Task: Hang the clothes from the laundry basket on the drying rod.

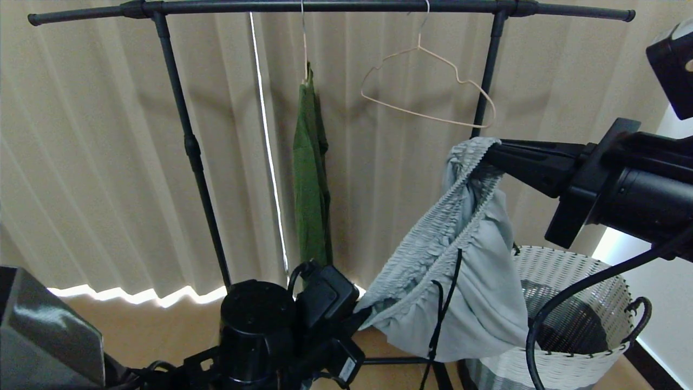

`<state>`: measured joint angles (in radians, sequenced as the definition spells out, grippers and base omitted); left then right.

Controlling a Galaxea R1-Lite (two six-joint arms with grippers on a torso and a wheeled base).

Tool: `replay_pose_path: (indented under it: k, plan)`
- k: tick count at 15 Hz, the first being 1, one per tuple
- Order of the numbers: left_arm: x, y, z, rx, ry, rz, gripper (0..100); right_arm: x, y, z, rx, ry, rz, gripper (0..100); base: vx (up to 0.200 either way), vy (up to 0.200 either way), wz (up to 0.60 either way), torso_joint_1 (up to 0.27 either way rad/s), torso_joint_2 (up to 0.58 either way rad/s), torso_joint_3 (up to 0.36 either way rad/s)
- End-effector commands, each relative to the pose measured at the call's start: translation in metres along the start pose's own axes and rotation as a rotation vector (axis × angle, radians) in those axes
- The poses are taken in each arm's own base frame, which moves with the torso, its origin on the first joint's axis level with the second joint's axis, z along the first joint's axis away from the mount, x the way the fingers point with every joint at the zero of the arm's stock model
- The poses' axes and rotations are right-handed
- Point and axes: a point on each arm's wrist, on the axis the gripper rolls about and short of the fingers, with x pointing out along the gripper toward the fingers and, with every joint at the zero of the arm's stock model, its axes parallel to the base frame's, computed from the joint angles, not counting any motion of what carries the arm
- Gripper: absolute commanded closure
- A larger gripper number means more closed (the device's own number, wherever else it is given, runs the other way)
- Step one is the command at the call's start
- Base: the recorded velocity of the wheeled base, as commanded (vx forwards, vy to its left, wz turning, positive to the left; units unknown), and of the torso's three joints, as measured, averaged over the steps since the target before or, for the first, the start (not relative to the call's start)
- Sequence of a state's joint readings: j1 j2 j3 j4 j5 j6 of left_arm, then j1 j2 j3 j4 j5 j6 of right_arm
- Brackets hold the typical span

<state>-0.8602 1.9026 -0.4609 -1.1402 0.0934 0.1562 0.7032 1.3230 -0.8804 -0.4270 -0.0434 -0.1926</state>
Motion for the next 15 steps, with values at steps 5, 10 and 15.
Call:
replay_pose_path:
  k: [5,10,15]
  plan:
    - [-0.067,0.064,0.086,-0.024,-0.13,0.183,100,0.004,-0.013,0.002,0.002,0.0,-0.056,100,0.0,0.0,0.0,0.0,0.0,0.0]
    - [-0.125,0.109,0.175,-0.038,-0.258,0.326,100,0.004,-0.017,0.022,0.011,-0.078,-0.074,100,0.0,0.0,0.0,0.0,0.0,0.0]
    - [-0.172,0.127,0.256,0.074,-0.393,0.416,100,0.003,-0.035,0.064,0.007,-0.233,-0.121,100,0.0,0.0,0.0,0.0,0.0,0.0]
